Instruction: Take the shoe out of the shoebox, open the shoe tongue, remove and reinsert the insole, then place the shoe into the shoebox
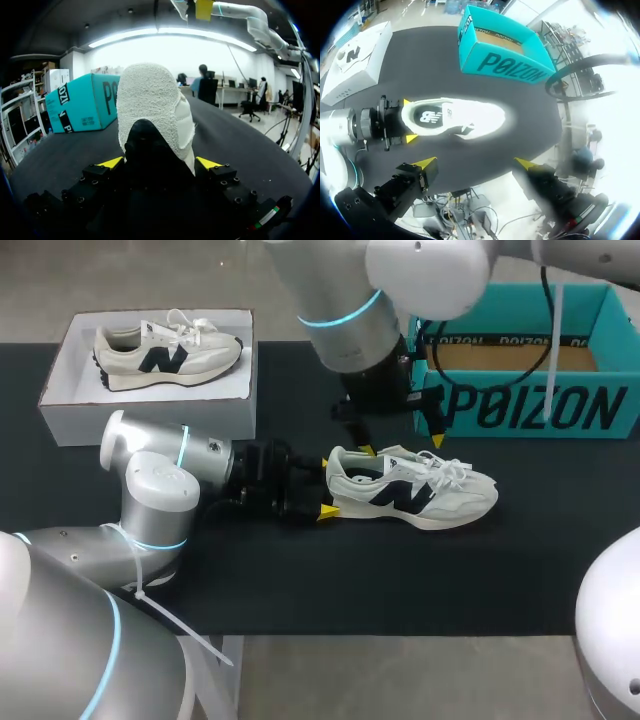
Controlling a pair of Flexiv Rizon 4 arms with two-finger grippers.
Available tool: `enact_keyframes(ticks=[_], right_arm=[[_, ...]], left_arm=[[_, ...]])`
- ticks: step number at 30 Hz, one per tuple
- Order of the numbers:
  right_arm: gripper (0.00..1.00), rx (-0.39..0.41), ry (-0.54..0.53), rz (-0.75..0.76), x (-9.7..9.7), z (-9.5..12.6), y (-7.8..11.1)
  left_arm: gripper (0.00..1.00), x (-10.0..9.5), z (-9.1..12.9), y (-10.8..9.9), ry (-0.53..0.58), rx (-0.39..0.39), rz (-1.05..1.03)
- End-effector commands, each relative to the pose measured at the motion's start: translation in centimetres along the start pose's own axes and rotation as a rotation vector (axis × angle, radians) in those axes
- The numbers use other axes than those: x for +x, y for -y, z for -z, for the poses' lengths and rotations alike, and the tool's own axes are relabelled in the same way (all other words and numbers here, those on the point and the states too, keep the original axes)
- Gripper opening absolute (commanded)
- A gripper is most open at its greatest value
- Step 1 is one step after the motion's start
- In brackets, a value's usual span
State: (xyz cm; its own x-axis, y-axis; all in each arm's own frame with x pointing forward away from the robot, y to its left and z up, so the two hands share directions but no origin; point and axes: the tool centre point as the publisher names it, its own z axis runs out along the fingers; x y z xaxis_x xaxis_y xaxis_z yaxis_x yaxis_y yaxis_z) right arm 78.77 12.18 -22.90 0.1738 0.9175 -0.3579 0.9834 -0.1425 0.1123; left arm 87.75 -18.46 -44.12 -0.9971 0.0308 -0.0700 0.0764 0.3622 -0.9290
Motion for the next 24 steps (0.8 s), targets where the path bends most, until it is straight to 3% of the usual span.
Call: enact_keyframes(ticks=[1,11,24], right_arm=[[1.00,0.012,0.157,-0.027,1.4,-1.0,-0.2],[1.00,-0.058,0.081,0.004,2.7,-2.9,-0.6],[1.00,-0.056,0.022,0.071,3.8,-5.7,-2.9]], left_arm=[[0.00,-0.2,-0.5,-0.4,-0.002,-0.002,0.001],[0.00,-0.2,-0.5,-0.4,-0.002,-0.002,0.001],[0.00,-0.2,-0.5,-0.4,-0.002,-0.002,0.001]])
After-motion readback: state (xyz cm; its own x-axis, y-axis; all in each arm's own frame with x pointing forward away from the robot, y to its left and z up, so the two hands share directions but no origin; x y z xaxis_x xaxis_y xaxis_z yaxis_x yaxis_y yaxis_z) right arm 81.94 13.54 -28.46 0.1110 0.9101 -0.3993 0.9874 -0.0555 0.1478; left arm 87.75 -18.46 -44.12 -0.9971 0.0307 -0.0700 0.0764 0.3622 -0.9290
